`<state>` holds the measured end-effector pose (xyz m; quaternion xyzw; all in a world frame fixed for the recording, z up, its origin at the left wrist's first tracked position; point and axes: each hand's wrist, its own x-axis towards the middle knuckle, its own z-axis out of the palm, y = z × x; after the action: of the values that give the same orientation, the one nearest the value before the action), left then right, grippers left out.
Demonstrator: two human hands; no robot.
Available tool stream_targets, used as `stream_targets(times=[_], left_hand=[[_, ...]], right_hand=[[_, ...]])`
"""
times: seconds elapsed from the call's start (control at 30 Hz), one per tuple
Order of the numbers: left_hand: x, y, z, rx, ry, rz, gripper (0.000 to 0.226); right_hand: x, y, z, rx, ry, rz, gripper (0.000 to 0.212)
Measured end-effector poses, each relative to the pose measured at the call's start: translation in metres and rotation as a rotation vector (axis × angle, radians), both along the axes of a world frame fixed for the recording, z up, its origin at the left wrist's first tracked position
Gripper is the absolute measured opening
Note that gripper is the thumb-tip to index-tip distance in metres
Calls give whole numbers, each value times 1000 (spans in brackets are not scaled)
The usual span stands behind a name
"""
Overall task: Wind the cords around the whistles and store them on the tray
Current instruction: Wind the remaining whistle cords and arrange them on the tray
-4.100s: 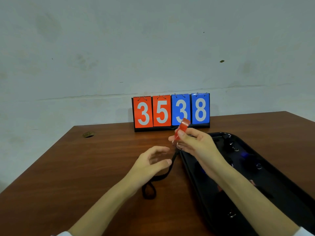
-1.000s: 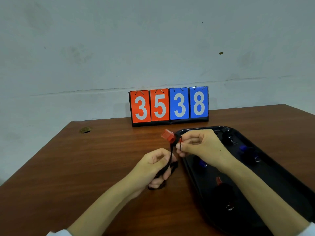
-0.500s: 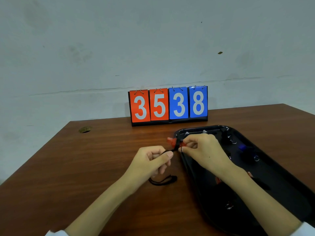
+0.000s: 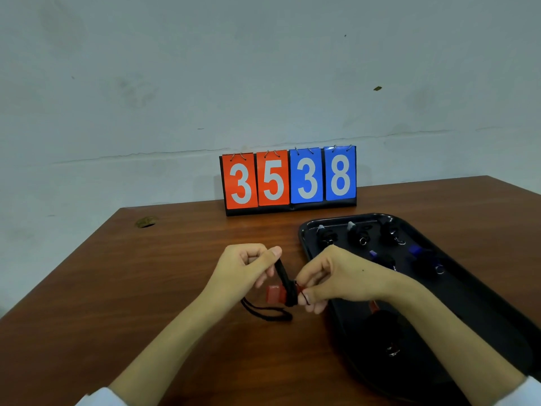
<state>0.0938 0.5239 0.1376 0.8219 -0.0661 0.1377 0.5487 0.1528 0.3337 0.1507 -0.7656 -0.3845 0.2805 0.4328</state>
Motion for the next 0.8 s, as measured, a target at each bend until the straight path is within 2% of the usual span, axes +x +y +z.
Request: stream_targets(times=[0.17,0.27,0.4,0.5,0.67,0.8], left_hand=[[6,2,-6,0,29,26,35],[5,0,-8,-17,51,-46,41],[4,-8,-17,-81,77,-122,46],[3,-16,-26,-26,52,-110,47],[0,-20,-32,124,-36,-14,36],[-8,-26,-33,301,-116,-66,26]], right_hand=[[-2,-2,8,163,12,-37,14],[-2,-5,14,272,21,-116,13],[-3,-6,17,433,93,-260,10],[1,-8,18,550,132,-445,10],[8,-4,10,537,95,-672,13],[10,0,2,456,50,-755,11]])
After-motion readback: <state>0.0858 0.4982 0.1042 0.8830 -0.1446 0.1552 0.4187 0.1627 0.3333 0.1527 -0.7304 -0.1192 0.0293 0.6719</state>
